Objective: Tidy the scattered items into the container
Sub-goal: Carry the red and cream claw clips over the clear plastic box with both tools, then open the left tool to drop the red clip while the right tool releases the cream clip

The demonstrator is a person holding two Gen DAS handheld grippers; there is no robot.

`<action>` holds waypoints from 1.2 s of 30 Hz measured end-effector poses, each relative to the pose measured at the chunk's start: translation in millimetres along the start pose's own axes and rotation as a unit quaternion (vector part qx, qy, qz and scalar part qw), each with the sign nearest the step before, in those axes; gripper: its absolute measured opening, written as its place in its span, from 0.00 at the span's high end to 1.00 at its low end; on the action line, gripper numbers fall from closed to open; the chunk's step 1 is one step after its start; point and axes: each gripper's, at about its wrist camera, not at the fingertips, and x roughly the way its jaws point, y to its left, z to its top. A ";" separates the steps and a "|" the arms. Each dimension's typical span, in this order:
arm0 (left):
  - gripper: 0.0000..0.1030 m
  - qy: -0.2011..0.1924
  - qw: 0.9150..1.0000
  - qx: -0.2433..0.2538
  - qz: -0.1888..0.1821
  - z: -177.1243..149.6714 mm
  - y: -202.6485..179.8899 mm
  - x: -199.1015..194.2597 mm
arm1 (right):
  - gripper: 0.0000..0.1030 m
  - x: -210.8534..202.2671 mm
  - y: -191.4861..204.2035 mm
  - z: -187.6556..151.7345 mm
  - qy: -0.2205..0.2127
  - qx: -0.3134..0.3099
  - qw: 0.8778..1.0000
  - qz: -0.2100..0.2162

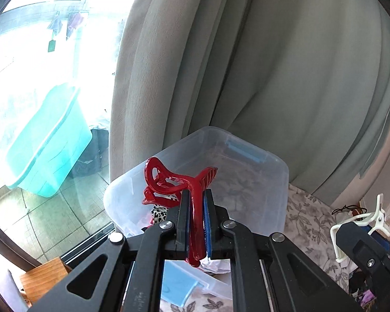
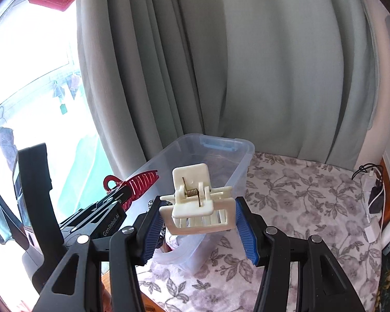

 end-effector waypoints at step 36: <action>0.84 0.054 0.997 -0.039 -0.042 -4.9 8.0 28.7 | 0.39 83.6 11.5 -12.5 0.079 -0.010 0.996 0.042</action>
